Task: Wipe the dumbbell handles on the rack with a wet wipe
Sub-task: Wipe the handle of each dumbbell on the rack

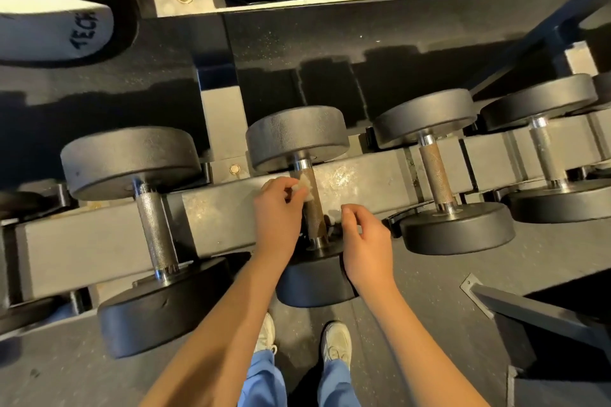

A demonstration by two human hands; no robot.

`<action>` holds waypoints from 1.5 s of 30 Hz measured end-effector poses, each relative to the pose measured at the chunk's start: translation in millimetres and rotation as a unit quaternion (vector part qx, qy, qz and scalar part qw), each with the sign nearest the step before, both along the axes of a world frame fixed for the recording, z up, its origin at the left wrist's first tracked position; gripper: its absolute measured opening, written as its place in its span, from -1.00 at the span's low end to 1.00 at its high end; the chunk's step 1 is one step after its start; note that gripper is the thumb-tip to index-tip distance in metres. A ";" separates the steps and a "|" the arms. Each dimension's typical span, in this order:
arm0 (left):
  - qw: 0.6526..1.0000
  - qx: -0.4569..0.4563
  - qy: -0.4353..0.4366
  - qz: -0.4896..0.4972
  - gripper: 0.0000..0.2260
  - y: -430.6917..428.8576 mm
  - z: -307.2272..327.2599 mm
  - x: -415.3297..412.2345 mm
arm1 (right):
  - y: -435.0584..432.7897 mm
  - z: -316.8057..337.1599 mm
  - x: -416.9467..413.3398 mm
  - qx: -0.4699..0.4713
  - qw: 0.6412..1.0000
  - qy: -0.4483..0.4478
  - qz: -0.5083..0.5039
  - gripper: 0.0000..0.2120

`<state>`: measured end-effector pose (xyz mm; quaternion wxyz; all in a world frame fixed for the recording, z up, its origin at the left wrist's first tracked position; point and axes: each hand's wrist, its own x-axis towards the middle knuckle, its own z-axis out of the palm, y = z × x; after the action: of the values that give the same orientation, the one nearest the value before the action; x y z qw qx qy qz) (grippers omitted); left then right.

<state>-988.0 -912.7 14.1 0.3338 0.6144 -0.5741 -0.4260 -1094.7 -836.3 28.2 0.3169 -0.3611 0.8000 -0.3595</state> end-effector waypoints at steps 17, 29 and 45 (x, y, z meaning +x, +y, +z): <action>0.995 -0.004 -0.102 -0.005 -0.83 -3.8 -4.4 -8.9 | 4.0 -6.6 -6.1 -0.016 0.997 0.030 0.073 -0.74; 0.968 0.142 -0.122 -0.165 -0.95 23.7 23.3 13.3 | 0.4 3.1 -8.9 0.022 0.991 -0.013 0.132 -0.76; 0.959 -0.109 -0.235 -0.119 -0.58 -16.5 54.2 19.8 | -51.4 -10.4 -9.7 -0.058 0.980 0.063 0.182 -0.91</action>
<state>-968.2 -929.2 68.3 0.2013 0.5847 -0.7479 -0.2413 -1104.4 -887.8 17.8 0.3045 -0.5400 0.7173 -0.3180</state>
